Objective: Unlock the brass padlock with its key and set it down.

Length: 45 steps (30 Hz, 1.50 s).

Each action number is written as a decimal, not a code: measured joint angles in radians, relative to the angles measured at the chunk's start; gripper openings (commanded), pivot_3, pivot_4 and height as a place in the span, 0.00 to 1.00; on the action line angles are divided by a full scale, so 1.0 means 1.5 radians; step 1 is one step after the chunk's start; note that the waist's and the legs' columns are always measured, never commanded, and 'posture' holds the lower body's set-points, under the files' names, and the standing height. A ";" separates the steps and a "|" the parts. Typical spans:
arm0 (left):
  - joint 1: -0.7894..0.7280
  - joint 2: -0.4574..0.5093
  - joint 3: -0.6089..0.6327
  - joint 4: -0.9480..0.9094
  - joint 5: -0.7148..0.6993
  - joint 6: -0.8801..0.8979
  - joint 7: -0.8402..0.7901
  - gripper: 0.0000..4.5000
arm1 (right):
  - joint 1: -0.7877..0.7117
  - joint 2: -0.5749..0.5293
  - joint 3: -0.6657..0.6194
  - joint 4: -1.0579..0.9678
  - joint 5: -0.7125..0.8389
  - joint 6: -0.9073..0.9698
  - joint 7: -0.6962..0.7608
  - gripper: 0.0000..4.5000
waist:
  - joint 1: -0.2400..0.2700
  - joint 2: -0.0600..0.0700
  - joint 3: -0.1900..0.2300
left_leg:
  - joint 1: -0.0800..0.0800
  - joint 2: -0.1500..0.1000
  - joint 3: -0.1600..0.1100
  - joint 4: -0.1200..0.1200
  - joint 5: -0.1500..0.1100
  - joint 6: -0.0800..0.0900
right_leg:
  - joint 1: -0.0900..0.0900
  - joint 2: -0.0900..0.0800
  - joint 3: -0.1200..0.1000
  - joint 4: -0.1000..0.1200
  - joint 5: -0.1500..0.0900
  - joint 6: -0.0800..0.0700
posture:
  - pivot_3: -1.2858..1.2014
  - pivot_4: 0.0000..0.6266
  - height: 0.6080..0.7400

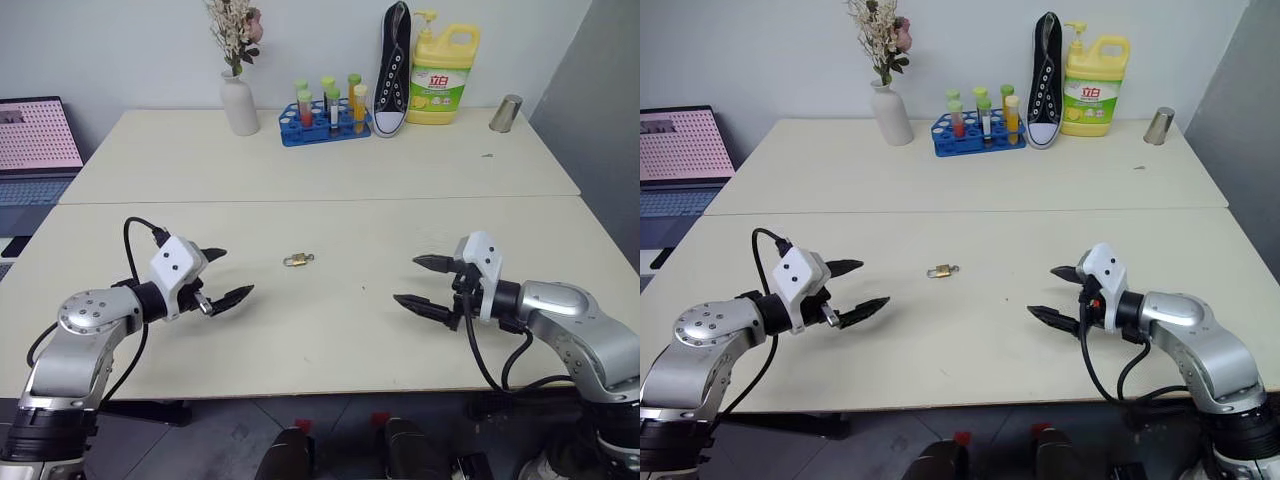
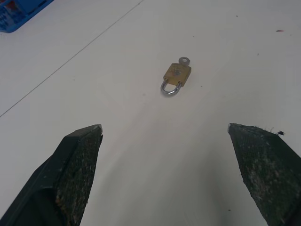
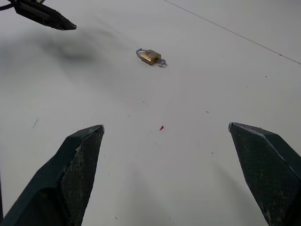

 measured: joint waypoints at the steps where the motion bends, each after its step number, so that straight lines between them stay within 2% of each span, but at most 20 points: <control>1: 0.004 0.000 0.000 -0.005 0.000 -0.001 -0.001 1.00 | -0.001 0.002 0.001 0.001 0.000 0.000 0.000 0.99 | 0.000 0.000 0.000 | 0.000 0.000 0.000 0.000 0.000 0.000 | 0.000 0.000 0.000 0.000 0.000 0.000 | 0.52 0.24 1.00; 9: 0.006 -0.007 -0.003 -0.007 0.001 0.004 -0.001 1.00 | -0.008 0.022 0.022 0.018 -0.019 -0.012 -0.008 0.99 | 0.000 0.000 0.000 | 0.000 0.000 0.000 0.000 0.000 0.000 | 0.000 0.000 0.000 0.000 0.000 0.000 | 0.52 0.24 1.00; 16: -0.033 -0.050 -0.003 0.024 -0.007 -0.014 -0.012 1.00 | -0.021 0.083 0.015 0.025 -0.024 0.012 -0.083 0.99 | 0.001 0.000 0.000 | 0.000 0.000 0.000 0.000 0.000 0.000 | 0.000 0.000 0.000 0.000 0.000 0.000 | 0.52 0.24 1.00; 20: -0.130 -0.083 -0.022 0.139 -0.008 -0.045 -0.036 1.00 | -0.020 0.105 0.023 0.004 -0.021 0.083 -0.134 0.99 | 0.001 0.000 0.000 | 0.000 -0.001 0.000 0.001 0.000 0.000 | 0.000 0.000 0.000 0.000 0.000 0.000 | 0.52 0.24 1.00; 26: -0.240 -0.115 -0.094 0.302 0.043 -0.126 -0.095 1.00 | -0.023 0.121 0.026 -0.044 -0.009 0.185 -0.190 0.99 | 0.001 0.000 0.000 | -0.001 -0.001 0.000 0.001 0.000 0.000 | 0.000 0.000 -0.001 0.001 0.000 0.000 | 0.52 0.24 1.00; 32: -0.403 -0.174 -0.167 0.574 0.120 -0.240 -0.159 1.00 | -0.054 0.171 0.023 -0.084 0.006 0.312 -0.269 0.99 | -0.002 0.000 0.000 | -0.001 -0.001 0.000 0.001 0.000 0.000 | -0.001 0.000 -0.001 0.001 0.000 0.000 | 0.52 0.24 1.00; 36: -0.473 -0.199 -0.185 0.709 0.162 -0.299 -0.173 1.00 | -0.056 0.179 0.019 -0.126 0.027 0.361 -0.287 0.99 | -0.002 0.000 0.000 | -0.002 -0.002 -0.001 0.002 0.000 0.000 | -0.001 0.000 -0.001 0.001 0.000 0.000 | 0.52 0.24 1.00; 42: -0.527 -0.221 -0.199 0.825 0.205 -0.350 -0.175 1.00 | -0.051 0.185 -0.018 -0.178 0.052 0.414 -0.309 0.99 | -0.001 -0.001 0.000 | -0.002 -0.002 -0.002 0.002 0.000 0.000 | -0.001 0.000 -0.001 0.001 0.000 0.000 | 0.52 0.24 1.00; 45: -0.547 -0.222 -0.201 0.852 0.220 -0.350 -0.190 0.87 | -0.050 0.191 -0.032 -0.196 0.061 0.434 -0.318 1.00 | -0.002 -0.001 -0.001 | -0.002 -0.002 -0.002 0.002 0.000 0.000 | -0.001 0.001 -0.001 0.001 0.000 0.000 | 0.52 0.24 1.00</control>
